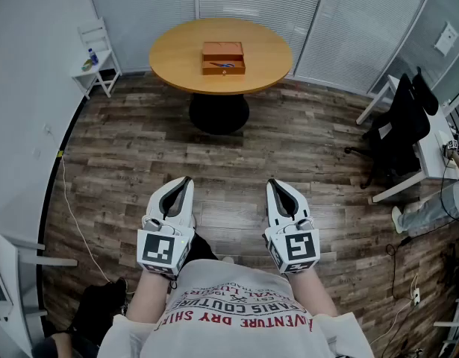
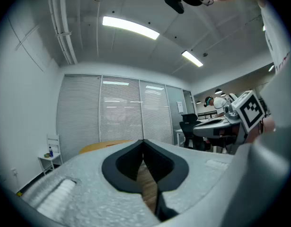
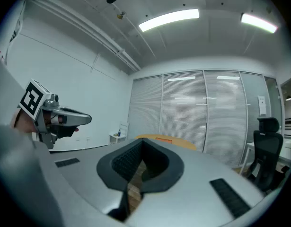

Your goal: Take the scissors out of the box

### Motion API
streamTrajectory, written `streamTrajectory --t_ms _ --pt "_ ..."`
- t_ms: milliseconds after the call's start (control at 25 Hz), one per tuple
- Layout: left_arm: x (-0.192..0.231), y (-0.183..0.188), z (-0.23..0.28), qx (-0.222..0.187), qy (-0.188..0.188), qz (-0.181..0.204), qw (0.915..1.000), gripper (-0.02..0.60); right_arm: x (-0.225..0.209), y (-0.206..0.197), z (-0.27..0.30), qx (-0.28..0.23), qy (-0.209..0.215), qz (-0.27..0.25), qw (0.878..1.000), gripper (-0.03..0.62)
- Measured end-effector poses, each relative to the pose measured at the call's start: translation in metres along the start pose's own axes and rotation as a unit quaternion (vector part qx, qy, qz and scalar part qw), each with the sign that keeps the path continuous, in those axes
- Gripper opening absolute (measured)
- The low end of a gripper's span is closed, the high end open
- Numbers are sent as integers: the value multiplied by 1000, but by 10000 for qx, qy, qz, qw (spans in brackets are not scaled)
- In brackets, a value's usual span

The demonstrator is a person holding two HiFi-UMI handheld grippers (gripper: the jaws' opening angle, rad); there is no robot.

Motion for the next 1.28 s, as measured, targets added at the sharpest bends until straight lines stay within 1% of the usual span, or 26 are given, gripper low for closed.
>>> streamTrajectory --t_ms 160,280,480,720,800,920,1080,1280 --pt "1 -3 10 22 -22 0 10000 11 -5 -1 9 -30 96 74 9999 6" --pt "2 -7 14 69 -52 26 10000 10 -6 -4 14 46 80 102 9999 6" --pt "8 -12 23 148 -87 53 9998 9 -10 -12 24 6 16 504 9987 8" --pt "20 -24 39 285 -106 68 9995 9 -14 -22 44 173 18 594 9981 8" --pt "25 -27 46 321 -110 78 9994 11 -16 -25 54 273 27 534 9982 8" --pt "39 -30 61 338 -84 103 9993 11 -21 -25 74 418 17 341 9985 8" --pt "67 -32 88 392 -5 94 9992 10 -32 -21 111 436 -9 388 9983 8" --pt "110 -38 127 460 109 -61 9989 9 -41 -17 163 607 -44 345 9976 8"
Point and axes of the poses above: the fingertips, and each gripper's own axes: z forward along the fingers, x to its left, y out of its top, the point moved 4 cm from there along -z, backward along the fingers, and after that the axes turned 14 degrees about y, right-handed, at the moved point
